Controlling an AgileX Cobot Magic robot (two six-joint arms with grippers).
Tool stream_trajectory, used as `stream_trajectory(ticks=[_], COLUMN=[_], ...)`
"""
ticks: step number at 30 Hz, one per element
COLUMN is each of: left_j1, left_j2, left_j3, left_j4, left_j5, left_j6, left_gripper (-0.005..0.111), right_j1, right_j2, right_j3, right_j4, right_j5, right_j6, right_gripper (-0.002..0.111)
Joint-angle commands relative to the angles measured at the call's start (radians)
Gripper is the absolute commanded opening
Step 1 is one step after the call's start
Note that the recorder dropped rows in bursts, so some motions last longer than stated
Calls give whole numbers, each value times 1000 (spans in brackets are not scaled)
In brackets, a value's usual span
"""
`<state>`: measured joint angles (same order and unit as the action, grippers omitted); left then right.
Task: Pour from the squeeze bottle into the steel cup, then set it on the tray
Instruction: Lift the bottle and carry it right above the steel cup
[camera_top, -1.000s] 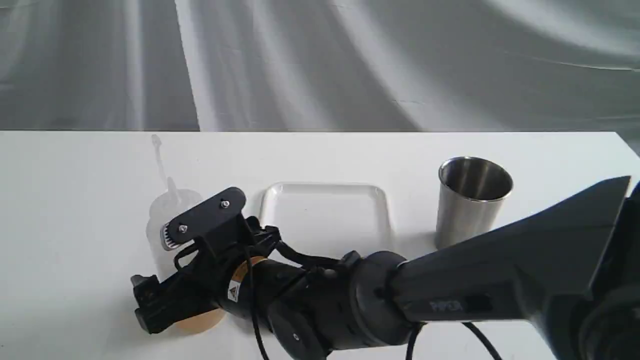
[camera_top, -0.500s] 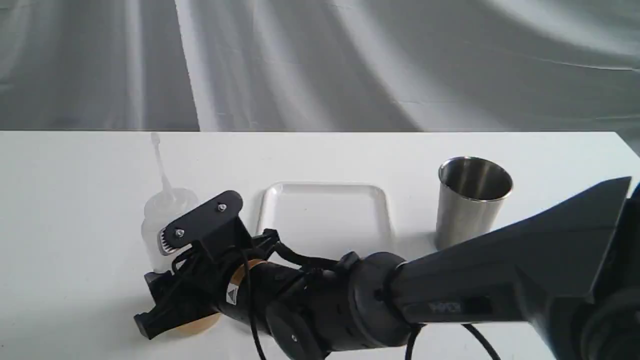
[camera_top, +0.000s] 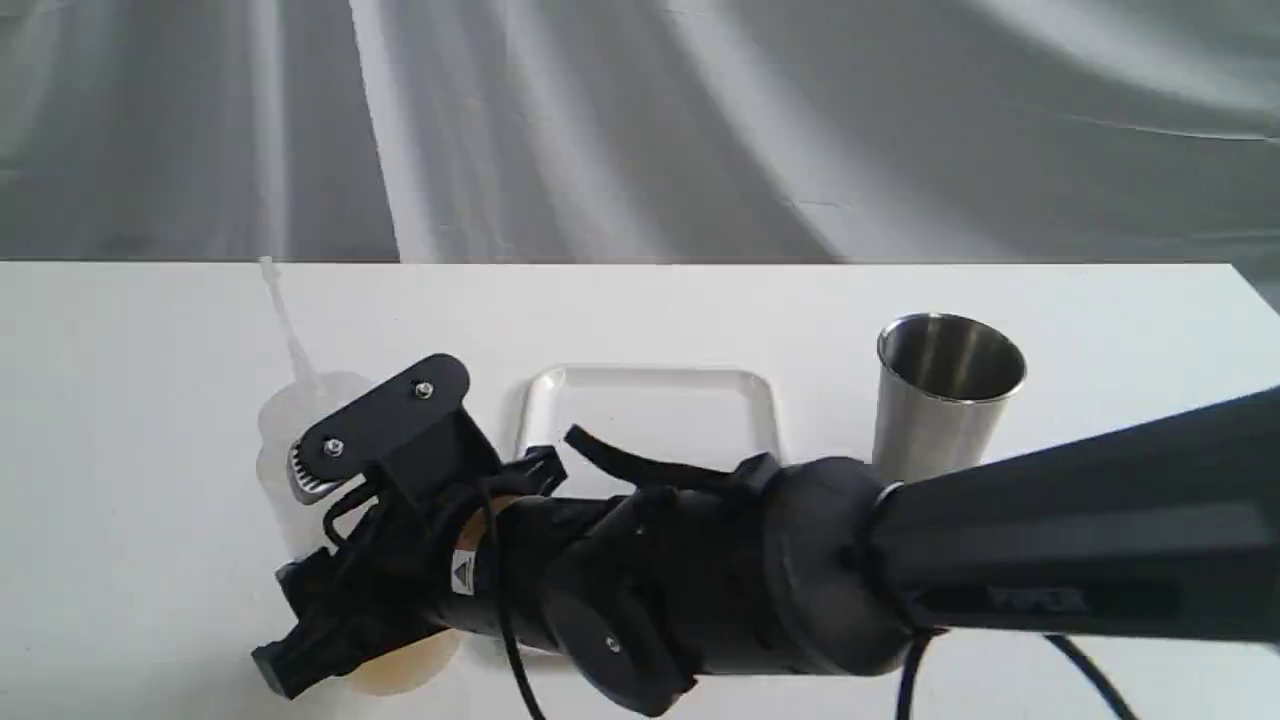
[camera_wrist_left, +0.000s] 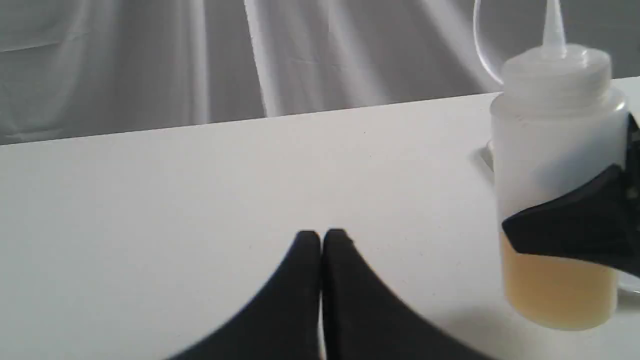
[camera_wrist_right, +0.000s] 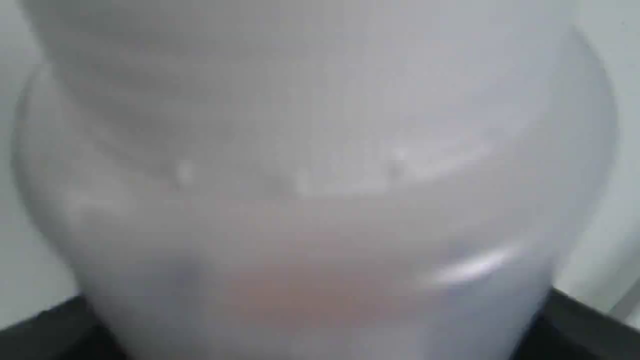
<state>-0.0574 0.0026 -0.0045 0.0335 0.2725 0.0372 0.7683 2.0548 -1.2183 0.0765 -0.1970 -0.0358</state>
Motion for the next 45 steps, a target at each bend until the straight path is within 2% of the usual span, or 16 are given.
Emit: stream_trajectory(ticks=[1,7,13,16,22,26,29,34,38,45], left_j1=[-6,-6,-6,-6,-6,-6,-6,-6,-6,-6], left_j2=[-3,-3,-3,-3,-3,-3,-3,-3,-3,-3], left_j3=[4,4,4,4,4,4,4,4,4,4], left_j4=[-1,-1,-1,-1,-1,-1,-1,-1,-1,-1], left_j5=[-7,-7,-7,-7,-7,-7,-7,-7,-7,-7], left_j6=[-1,-5,-5,-5,-1,-1,-7,-7,-7,-3], left_gripper=[0,0,0,0,0,0,0,0,0,0], right_j1=[-4,-69,-181,-262,-442,-510,-547,-620,-620,-620], right_j2=[-117,-296,-502,-613,-844,-926,-929,-851,-792,-758], right_j3=[82,252,406,456,477,477,477,477,476,471], right_j4=[-18,-31,-107,-213,-570,-735,-817,-825,-916,-1187], right_j5=[-20,-4,121,206,481,599,682,710,775,838], right_j6=[-8,-8,3,75,420,515,515,515,532,731], right_gripper=[7,7,7,7,7,7,7,7,7,7])
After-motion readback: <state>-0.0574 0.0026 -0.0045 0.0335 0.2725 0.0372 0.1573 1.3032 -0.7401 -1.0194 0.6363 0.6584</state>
